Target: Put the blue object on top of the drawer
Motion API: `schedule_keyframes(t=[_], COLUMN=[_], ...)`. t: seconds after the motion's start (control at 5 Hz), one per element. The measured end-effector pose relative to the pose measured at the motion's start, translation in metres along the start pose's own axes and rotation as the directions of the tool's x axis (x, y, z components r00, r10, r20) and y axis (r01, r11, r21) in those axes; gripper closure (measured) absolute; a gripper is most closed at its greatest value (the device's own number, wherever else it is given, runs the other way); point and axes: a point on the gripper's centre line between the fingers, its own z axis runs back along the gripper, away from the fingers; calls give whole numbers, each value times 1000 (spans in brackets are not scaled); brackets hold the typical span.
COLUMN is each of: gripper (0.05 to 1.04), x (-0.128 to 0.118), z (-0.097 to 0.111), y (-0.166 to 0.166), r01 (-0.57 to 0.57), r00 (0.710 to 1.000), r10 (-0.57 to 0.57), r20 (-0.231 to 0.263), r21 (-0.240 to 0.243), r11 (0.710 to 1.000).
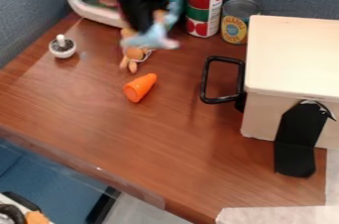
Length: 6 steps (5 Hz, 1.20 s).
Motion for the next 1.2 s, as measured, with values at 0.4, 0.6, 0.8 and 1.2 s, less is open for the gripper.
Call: schedule_keyframes(t=[0.4, 0.6, 0.8, 1.2], gripper=[988, 988, 988, 754], x=[45, 59, 68, 66], z=[-6, -24, -43, -42], y=[-89, -139, -149, -151], r01=[167, 267, 286, 242], r00=[986, 964, 958, 970], r10=[-166, -267, -287, -244], r20=[29, 12, -21, -22], r21=[-62, -65, -60, -50], r11=[984, 962, 956, 969])
